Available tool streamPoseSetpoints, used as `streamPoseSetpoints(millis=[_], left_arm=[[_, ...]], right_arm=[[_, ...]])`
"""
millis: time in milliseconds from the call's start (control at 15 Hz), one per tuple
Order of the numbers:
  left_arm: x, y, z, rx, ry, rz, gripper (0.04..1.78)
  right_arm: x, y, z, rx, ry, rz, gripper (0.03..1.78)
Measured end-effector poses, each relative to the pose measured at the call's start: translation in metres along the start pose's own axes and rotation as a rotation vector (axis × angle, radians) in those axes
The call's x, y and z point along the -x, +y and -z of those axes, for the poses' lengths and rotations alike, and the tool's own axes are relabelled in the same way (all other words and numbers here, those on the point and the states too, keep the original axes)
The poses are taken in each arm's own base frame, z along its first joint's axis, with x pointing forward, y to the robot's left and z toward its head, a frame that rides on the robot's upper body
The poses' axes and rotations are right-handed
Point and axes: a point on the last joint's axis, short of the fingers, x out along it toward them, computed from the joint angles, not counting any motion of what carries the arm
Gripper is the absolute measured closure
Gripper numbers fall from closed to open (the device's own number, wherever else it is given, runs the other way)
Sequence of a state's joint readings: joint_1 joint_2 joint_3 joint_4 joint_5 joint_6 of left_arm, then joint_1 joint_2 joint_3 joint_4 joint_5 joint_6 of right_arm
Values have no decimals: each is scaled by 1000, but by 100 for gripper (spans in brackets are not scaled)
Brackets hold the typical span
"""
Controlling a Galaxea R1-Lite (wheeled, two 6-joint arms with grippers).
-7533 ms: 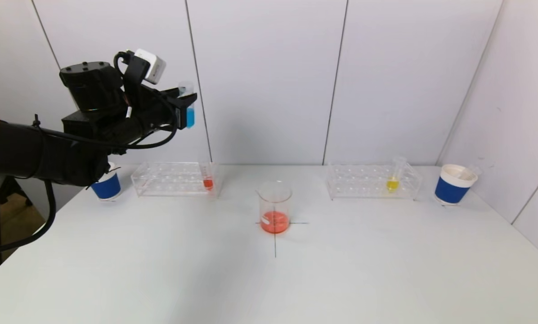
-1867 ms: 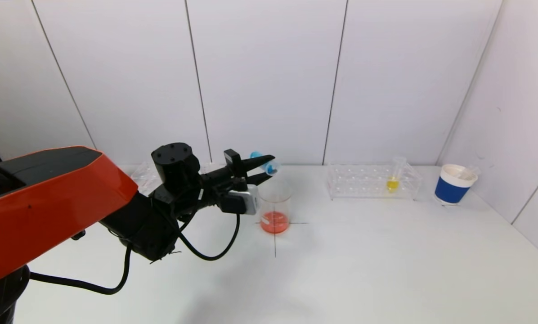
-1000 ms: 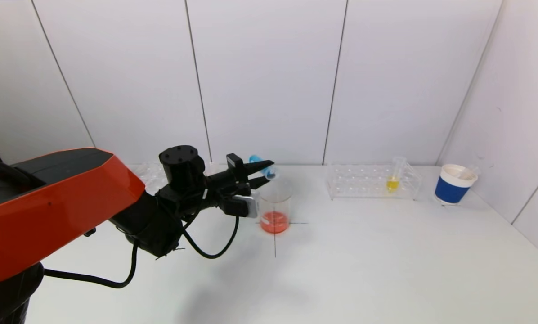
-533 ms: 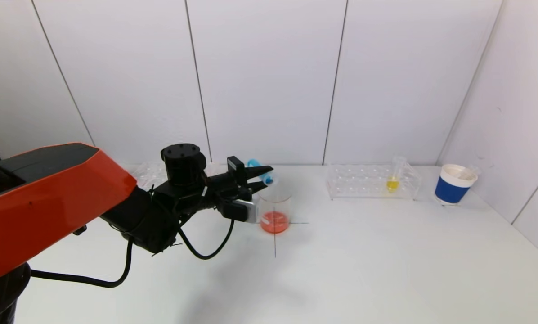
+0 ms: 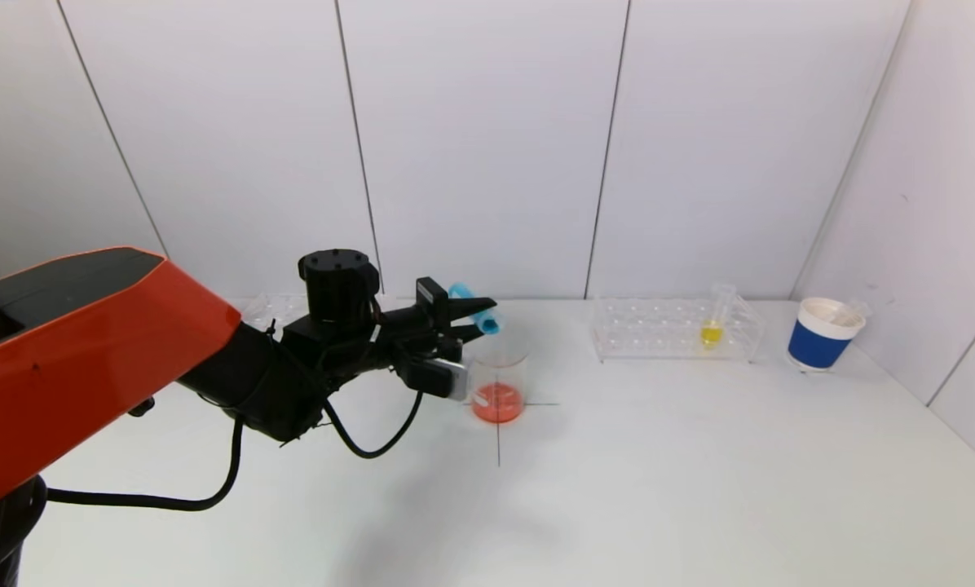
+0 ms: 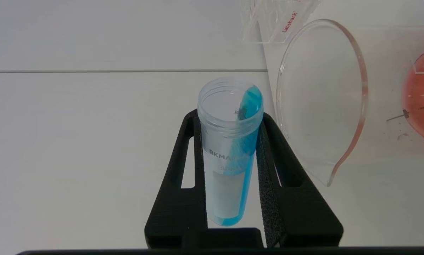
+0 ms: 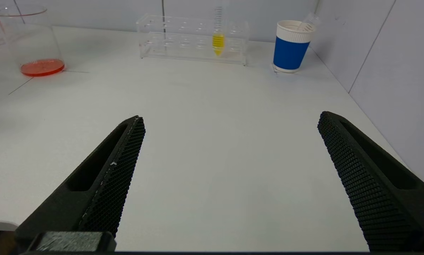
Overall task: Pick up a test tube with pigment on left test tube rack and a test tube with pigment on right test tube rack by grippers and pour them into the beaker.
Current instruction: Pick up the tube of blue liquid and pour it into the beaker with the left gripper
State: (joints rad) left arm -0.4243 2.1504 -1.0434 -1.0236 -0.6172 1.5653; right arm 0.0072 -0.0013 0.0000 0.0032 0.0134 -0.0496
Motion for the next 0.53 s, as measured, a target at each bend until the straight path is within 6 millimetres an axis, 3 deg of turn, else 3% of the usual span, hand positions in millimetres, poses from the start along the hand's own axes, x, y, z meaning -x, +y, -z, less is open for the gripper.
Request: streamPoseSetpoints(millis=[533], left_arm=[[0,4,11,-50,24,19,139]], right_arm=[[0,0,0,0,0,0,4]])
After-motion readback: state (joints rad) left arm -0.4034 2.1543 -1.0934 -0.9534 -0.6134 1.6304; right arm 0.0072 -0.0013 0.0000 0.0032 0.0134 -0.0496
